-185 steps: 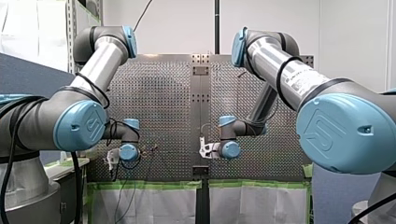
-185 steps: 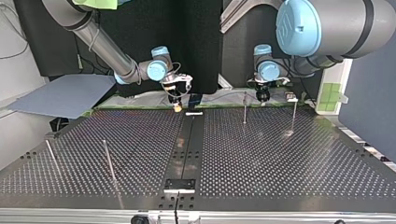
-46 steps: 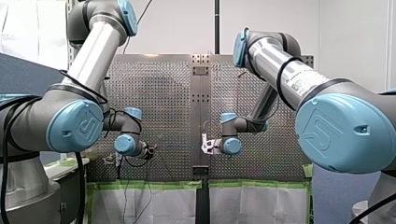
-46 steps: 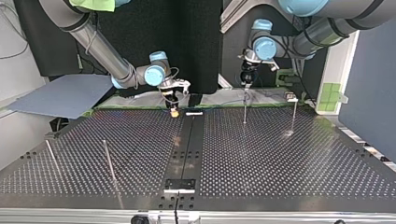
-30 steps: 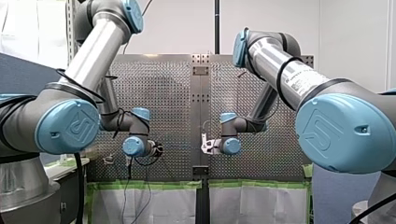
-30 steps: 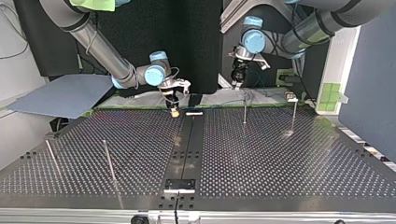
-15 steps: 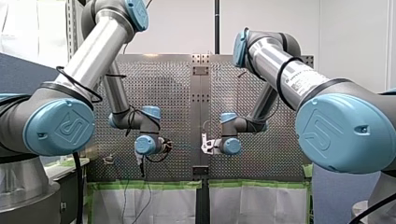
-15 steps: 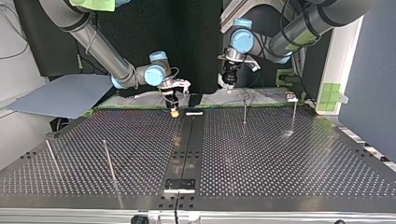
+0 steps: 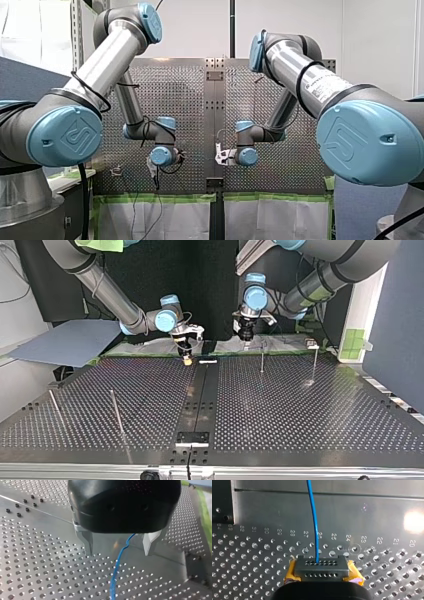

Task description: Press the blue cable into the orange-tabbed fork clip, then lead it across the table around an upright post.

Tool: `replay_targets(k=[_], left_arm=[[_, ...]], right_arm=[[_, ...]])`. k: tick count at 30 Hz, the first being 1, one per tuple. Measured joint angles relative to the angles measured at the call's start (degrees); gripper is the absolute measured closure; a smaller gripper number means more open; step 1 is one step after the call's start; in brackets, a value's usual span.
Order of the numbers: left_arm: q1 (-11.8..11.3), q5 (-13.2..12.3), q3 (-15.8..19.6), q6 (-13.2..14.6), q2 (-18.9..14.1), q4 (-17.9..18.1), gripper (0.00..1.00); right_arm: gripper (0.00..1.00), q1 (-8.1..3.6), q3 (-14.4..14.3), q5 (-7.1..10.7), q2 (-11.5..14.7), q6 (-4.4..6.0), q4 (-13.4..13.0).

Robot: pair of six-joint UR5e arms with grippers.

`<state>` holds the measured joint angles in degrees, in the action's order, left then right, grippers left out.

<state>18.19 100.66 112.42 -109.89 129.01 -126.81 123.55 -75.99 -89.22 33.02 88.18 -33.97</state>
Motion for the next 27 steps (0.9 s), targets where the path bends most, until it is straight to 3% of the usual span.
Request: replay_targets(k=[13, 27], left_arm=[[-1.31, 1.92, -3.3, 3.31, 2.48, -2.35, 0.0], [-2.14, 2.65, -5.4, 4.39, 3.32, -2.72, 0.0]], right_arm=[[1.0, -0.02, 0.0, 0.0, 0.0, -0.09, -0.12], [1.0, -0.16, 0.01, 0.0, 0.01, -0.09, -0.05]])
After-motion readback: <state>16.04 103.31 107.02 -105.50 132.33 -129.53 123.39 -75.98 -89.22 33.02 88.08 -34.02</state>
